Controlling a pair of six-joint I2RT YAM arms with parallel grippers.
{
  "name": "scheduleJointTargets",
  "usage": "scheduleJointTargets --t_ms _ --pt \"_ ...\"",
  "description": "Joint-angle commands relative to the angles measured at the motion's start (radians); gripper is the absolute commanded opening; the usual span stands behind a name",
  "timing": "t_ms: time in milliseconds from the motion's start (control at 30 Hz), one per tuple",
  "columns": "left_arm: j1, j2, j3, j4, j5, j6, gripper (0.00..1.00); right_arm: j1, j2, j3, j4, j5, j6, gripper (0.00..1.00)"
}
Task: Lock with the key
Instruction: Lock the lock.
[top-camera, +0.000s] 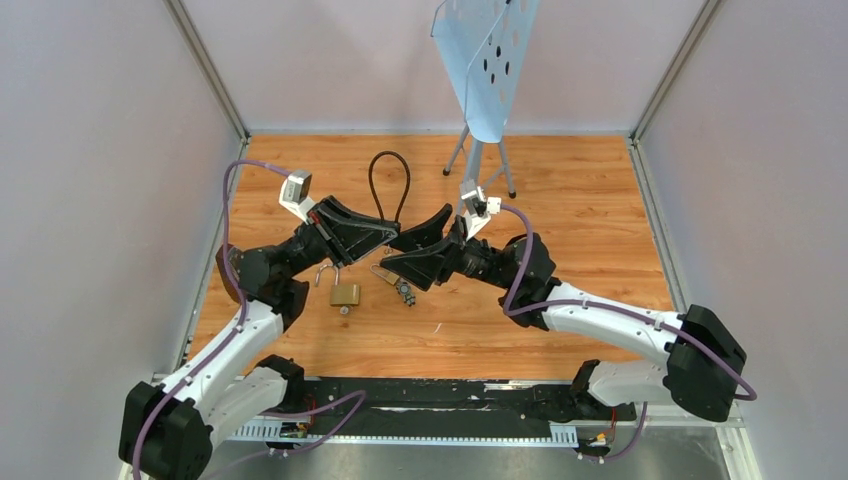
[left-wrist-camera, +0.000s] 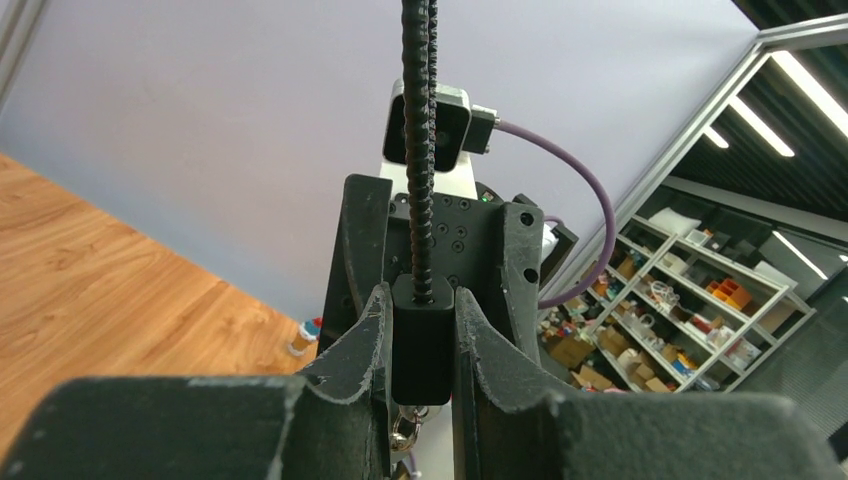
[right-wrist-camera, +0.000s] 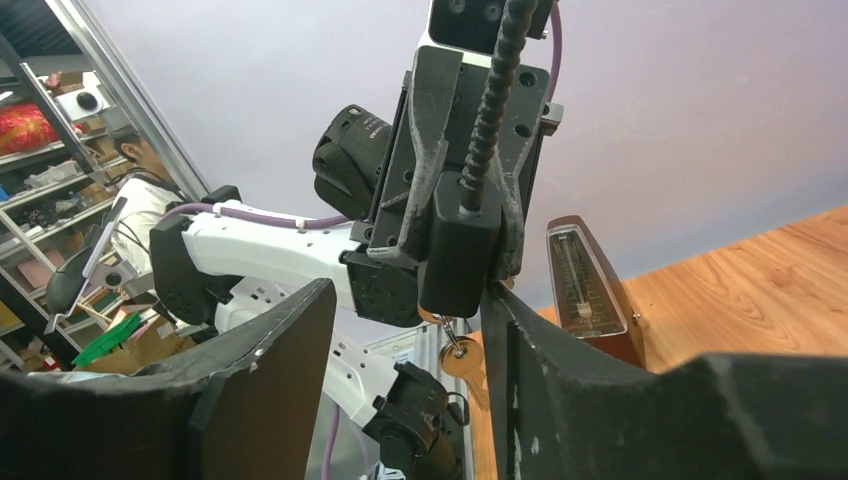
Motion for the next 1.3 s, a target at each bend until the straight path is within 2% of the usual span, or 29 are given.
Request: scheduleJointTargets --t_ms 0,200,367,533,600,767,867,967,1100,1267 --pt "0.000 0.038 0.043 0.150 -0.028 -0.067 0.00 -0.004 0.017 0.038 0.035 0.010 -0.033 0.53" --pt "0.000 0.078 0.053 0.253 -0.059 -0.130 0.00 -0.011 0.022 0.017 0.082 0.002 -0.033 0.50" --pt "0.000 0.065 0.051 0.246 -0.070 -0.132 0.00 -0.022 0.030 0.015 0.110 0.000 -0.009 0.29" --pt "0.000 0.049 0.047 0.226 -0.072 -0.123 0.00 -0.028 0.042 0.027 0.101 0.010 0.020 0.24" --pt "0.000 0.042 0.045 0.213 -0.074 -0.118 0.00 -0.028 0.046 0.031 0.098 0.010 0.025 0.25" --pt "-0.001 0.039 0.050 0.215 -0.077 -0.123 0.00 -0.030 0.054 0.021 0.143 0.002 0.046 0.49" --pt "-0.001 0.040 0.054 0.230 -0.076 -0.139 0.00 -0.034 0.054 0.012 0.190 -0.006 0.069 0.56" --pt "-0.005 0.037 0.056 0.241 -0.075 -0.154 0.00 -0.038 0.059 0.018 0.214 -0.025 0.092 0.56" --pt "-0.011 0.031 0.056 0.241 -0.074 -0.158 0.00 -0.043 0.072 0.038 0.204 -0.043 0.111 0.48" --pt "-0.016 0.030 0.056 0.238 -0.080 -0.159 0.00 -0.044 0.091 0.037 0.220 -0.022 0.135 0.45"
